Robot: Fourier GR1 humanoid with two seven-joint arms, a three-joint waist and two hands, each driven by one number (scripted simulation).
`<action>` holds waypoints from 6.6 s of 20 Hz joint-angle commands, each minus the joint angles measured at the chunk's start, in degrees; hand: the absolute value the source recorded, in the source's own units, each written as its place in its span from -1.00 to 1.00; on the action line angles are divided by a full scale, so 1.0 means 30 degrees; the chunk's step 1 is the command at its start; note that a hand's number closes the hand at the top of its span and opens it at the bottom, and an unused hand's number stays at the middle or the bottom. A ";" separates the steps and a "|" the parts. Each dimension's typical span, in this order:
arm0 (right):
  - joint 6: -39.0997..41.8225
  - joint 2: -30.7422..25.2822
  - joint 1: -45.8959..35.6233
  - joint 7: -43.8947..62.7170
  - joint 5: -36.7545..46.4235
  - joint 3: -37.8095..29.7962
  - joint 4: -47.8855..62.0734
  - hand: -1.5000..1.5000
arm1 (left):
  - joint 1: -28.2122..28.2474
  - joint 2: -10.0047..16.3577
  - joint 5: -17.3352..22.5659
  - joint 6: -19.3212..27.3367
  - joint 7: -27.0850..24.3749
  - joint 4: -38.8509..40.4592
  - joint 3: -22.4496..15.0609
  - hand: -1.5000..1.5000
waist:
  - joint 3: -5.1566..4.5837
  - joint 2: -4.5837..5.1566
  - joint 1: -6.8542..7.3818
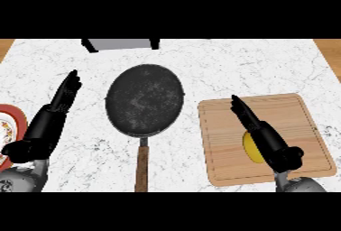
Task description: Pick the lemon from the cutting board and place it in the pan
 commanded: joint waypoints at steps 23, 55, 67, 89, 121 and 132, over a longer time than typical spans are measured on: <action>-1.0667 -0.1799 1.3955 0.7983 1.3637 -0.4800 -1.1414 -1.00 | 0.3881 -0.0732 -0.1912 0.2119 0.3642 0.0937 -0.1024 0.00 | -0.0403 -0.0553 0.0728; 0.4822 0.0265 -0.1182 2.7094 1.5652 0.0138 -0.7873 -1.00 | 0.4392 -0.0640 -0.1889 0.0021 0.3560 0.0174 0.0471 0.00 | -0.0345 -0.0565 0.1379; 0.6155 0.1513 -0.1824 2.7384 1.6324 -0.0469 -0.5267 -1.00 | 0.4654 -0.1235 -0.2475 0.0209 0.2981 0.1043 0.0606 0.00 | -0.0353 -0.0584 0.1274; 0.4839 0.4944 -0.1434 2.3724 2.0271 -0.1989 -0.0431 -1.00 | 0.3325 -0.1959 -0.3062 -0.0621 0.4053 0.0986 0.1602 0.00 | -0.0314 -0.0550 0.1116; 0.5300 -0.1267 -0.5991 0.9240 1.9959 -0.3303 -0.0063 1.00 | 0.3999 -0.3492 -0.4679 -0.2212 0.4420 0.0082 0.2540 0.00 | -0.0278 -0.0612 0.1374; 0.1889 0.1605 -1.0357 0.6382 2.0169 -0.3062 0.1658 1.00 | 0.4478 -0.3323 -0.4493 -0.2683 0.4056 -0.0275 0.3414 0.00 | -0.0308 -0.0561 0.1296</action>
